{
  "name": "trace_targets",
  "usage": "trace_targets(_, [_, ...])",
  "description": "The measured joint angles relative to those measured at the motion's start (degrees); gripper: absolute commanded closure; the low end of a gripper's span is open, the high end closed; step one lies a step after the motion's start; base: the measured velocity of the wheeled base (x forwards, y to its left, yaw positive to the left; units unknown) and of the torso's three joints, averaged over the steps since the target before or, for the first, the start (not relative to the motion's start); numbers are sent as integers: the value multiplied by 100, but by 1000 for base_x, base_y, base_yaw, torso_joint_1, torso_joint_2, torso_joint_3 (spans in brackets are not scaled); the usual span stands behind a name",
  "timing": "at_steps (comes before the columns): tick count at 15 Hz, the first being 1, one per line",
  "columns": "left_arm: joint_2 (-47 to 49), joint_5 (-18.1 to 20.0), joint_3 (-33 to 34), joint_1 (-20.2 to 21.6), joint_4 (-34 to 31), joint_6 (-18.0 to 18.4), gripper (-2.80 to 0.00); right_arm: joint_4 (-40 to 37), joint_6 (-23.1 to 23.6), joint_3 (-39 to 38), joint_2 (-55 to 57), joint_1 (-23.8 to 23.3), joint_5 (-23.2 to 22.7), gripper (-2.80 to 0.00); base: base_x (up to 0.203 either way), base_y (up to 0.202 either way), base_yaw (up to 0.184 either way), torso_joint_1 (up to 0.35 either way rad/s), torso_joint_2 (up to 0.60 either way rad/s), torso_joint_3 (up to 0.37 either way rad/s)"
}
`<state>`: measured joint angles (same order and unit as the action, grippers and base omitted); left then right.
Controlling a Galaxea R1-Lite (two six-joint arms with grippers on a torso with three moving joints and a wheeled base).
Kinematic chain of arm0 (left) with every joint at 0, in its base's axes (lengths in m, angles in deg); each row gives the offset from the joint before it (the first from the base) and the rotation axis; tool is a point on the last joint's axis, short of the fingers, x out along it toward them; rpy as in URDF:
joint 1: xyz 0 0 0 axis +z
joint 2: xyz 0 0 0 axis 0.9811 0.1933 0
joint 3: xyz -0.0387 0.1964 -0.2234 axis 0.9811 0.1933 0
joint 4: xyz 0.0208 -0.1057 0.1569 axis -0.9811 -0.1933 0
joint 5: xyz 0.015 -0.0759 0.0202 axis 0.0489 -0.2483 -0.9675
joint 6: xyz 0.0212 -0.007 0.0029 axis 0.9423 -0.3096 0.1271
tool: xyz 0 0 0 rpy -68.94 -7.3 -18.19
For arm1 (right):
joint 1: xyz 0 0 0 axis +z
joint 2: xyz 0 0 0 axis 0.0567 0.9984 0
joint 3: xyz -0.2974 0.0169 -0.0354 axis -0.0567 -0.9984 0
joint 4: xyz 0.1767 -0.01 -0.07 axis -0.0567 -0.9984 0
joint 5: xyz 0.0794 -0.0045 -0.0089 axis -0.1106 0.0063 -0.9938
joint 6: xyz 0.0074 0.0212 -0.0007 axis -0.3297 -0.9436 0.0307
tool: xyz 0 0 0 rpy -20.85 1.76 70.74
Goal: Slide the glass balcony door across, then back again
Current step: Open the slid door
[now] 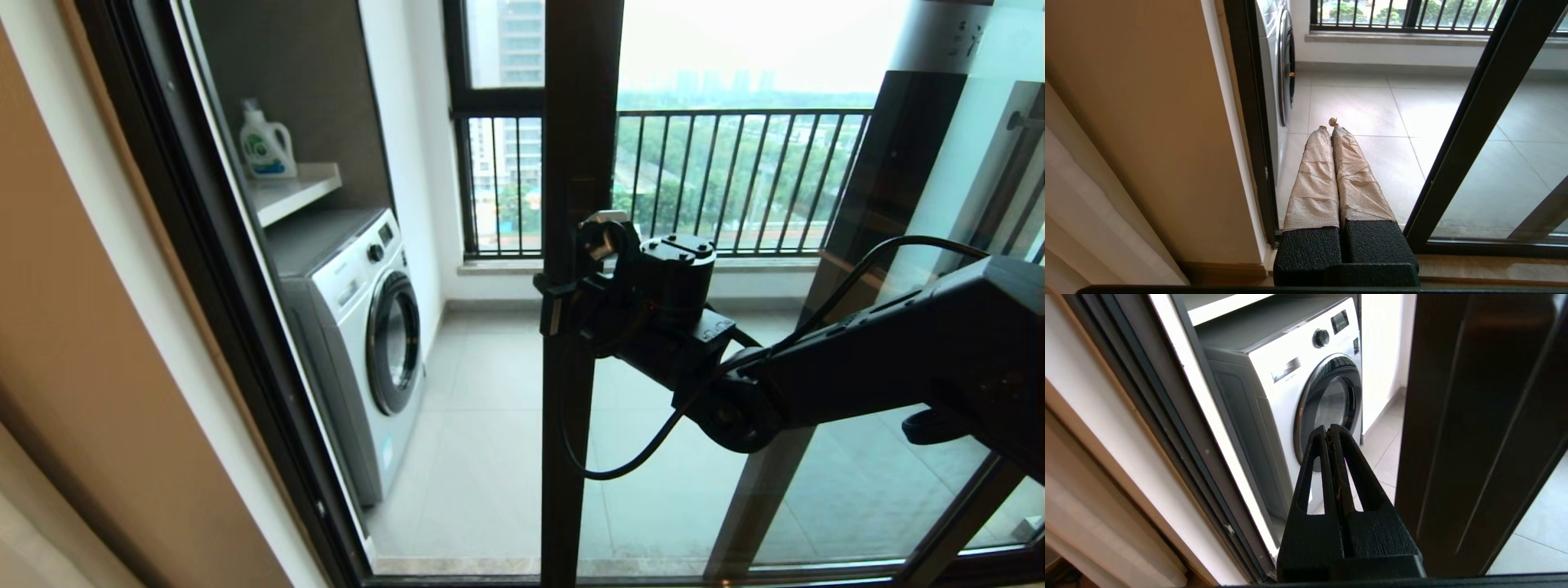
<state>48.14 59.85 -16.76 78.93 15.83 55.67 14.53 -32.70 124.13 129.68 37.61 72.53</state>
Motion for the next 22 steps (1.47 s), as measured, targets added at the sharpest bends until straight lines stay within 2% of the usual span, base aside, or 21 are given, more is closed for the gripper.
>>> trace_targets(9, [0, 2, -2, 0, -2, 1, 0, -15, 4, 755, 527, -70, 397, 0, 0, 0, 0, 0, 0, 0])
trace_targets(22, [0, 0, -2, 0, 0, 2, 0, 219, 2, 434, 326, -618, 408, 0, 0, 0, 0, 0, 0, 0])
